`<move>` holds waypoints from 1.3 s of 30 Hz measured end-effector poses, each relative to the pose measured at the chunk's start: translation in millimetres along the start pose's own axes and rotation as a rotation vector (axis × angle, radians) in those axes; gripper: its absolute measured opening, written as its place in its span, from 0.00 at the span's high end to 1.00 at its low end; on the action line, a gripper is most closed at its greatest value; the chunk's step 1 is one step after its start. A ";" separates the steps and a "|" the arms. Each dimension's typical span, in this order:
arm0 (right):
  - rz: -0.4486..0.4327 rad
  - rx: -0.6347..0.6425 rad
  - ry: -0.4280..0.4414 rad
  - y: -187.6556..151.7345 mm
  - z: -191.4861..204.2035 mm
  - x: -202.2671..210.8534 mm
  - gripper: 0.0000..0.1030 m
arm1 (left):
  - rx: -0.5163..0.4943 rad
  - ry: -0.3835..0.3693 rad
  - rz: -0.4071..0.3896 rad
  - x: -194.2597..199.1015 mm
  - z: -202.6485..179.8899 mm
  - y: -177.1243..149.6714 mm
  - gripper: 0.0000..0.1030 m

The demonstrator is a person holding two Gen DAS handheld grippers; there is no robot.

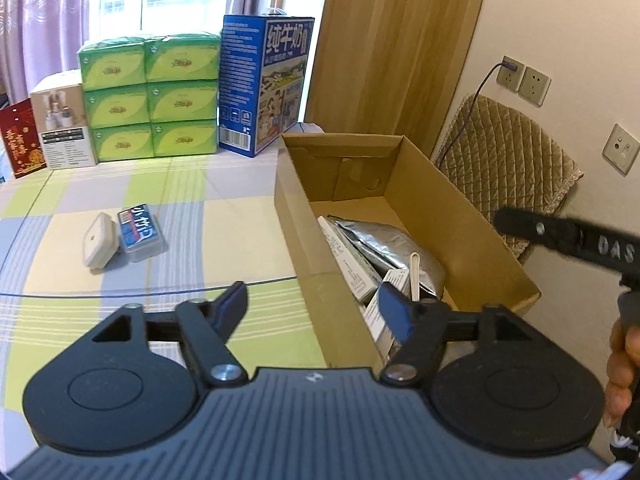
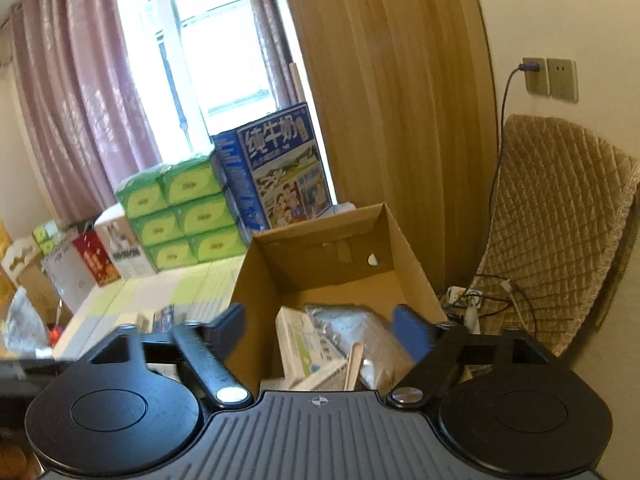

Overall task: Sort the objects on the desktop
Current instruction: 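Open left tool releasing ointment box while right tool releases scraper into box, then withdraw both open tools from the cardboard box back over the table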

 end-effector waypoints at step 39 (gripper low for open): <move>0.154 0.184 0.055 -79.8 148.4 42.8 0.02 | 0.117 0.163 -0.037 125.0 115.1 -70.7 0.02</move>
Point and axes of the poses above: each gripper's, at about its wrist camera, not at the fingertips, and x roughly against the way its jaws point, z to its left, y to its top, the point moved 1 cm from there along -x, roughly the way its jaws point, and after that the axes turned 2 degrees about -y, right-handed, at the moved point
